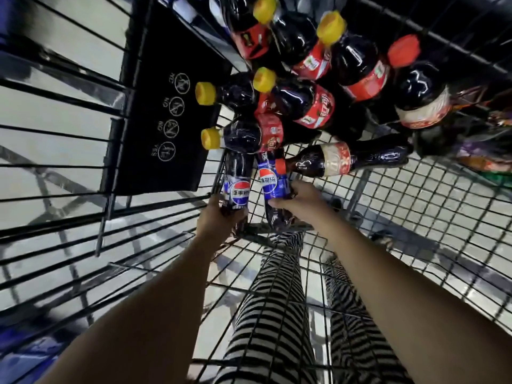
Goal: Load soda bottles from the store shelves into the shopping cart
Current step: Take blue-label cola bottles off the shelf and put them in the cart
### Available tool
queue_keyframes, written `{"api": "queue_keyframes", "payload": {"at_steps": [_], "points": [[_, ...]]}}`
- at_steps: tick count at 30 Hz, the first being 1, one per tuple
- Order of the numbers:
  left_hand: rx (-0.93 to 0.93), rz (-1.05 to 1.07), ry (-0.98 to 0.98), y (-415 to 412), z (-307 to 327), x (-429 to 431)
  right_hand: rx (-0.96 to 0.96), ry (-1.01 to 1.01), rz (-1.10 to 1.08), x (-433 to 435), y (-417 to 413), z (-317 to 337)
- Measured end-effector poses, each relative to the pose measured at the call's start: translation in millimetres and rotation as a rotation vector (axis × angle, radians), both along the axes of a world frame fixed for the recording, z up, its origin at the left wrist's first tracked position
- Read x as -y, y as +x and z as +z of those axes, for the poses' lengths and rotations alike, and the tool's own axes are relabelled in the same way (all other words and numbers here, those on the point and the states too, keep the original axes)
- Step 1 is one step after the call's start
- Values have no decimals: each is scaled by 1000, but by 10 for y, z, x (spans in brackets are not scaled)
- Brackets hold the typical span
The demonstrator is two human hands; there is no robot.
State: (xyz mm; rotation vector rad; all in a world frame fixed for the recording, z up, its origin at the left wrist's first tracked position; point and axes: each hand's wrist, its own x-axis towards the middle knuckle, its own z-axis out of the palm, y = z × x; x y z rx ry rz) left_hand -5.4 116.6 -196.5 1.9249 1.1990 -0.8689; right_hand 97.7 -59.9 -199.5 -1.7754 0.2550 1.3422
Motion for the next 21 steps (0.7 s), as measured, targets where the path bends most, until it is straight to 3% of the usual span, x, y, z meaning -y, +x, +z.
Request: {"api": "queue_keyframes", "payload": {"at_steps": [6,12,17,21], "points": [[5,302,-294,-90,-151,-139,-230,41,-92,40,42,128],[-66,413,-589,211,552,-66,-428,57,-87,326,78,707],[-82,537,-667,419,951,94,-631,59,-194,597,-122,1083],[-77,618,-713,453,1314,405,-638,78,-319,879,-235,1387]]}}
